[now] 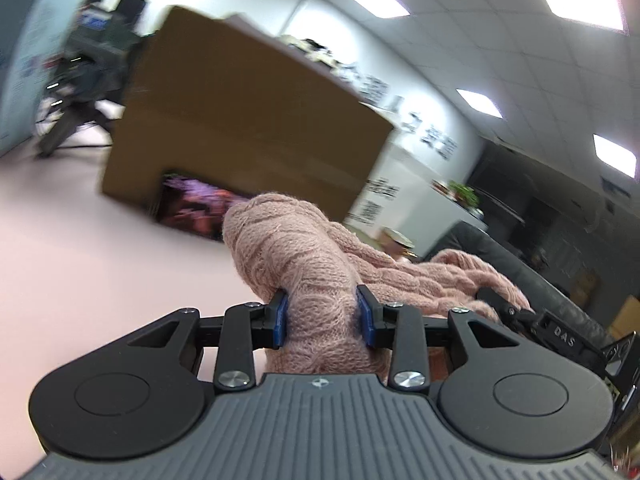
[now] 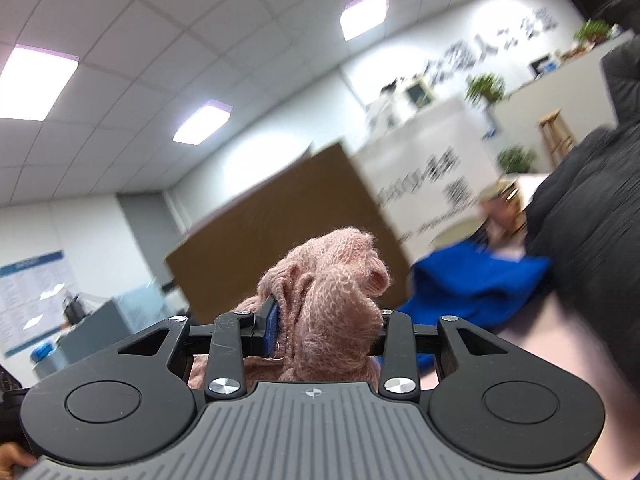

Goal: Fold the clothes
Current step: 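Lift the pink sweater with both grippers and carry it toward the black sofa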

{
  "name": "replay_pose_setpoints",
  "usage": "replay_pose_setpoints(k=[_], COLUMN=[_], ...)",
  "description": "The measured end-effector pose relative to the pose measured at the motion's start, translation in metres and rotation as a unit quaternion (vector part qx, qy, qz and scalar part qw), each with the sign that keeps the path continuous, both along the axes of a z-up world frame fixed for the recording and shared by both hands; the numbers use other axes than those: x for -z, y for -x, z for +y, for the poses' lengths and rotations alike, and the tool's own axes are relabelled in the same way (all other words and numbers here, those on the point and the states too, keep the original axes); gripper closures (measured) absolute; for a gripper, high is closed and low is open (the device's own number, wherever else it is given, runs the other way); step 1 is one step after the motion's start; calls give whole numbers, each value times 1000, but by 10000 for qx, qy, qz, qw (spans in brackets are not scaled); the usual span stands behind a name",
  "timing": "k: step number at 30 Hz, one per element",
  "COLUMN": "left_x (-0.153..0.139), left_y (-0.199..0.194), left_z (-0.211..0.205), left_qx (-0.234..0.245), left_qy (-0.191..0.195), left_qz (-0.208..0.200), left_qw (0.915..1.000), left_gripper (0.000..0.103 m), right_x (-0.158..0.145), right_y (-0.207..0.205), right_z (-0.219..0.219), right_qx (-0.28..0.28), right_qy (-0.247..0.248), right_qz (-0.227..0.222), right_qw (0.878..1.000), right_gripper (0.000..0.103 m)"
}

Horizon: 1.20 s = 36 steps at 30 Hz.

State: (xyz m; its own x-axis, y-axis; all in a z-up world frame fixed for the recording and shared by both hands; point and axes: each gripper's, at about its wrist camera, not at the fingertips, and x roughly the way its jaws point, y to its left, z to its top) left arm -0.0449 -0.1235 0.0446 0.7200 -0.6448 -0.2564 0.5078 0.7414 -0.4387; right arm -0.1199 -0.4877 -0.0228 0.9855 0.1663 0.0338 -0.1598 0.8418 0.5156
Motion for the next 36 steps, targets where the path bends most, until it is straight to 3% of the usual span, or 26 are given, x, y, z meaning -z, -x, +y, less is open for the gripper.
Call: replay_pose_setpoints(k=[7,15,18,22,27,31,34,36], left_x=[-17,-14,-13,-6,9,25,37,43], left_y=[9,8,3,-5,-13,-19,-24,-28], left_z=[-90,-198,-237,-273,-313,-327,-334,-336], left_qx=[836,1752,1946,2085,2205,2136,2061,1979], left_qy=[-120,4,223,528,671,578,500,440], left_qz=[-323,-355,-370,-364,-277,-223,-170,-115], left_qw=[9959,9839,9799,9759,9727,9750,9771,9792], left_gripper=[72,72,72,72,72,71,60,43], right_x=[-5,-14,-16,-14,1,29,46,60], right_y=[56,99,103,101,84,62,51,40], right_z=[-70,-144,-167,-194,-221,-229,-237,-236], right_qx=[1187,2520,2996,3308,3675,3792,3833,3876], right_qy=[126,505,733,755,795,742,640,620], right_qz=[-302,-337,-303,-256,-133,168,393,519], right_qw=[9924,9658,9508,9403,9265,9222,9205,9183], right_gripper=[72,72,72,72,72,72,71,64])
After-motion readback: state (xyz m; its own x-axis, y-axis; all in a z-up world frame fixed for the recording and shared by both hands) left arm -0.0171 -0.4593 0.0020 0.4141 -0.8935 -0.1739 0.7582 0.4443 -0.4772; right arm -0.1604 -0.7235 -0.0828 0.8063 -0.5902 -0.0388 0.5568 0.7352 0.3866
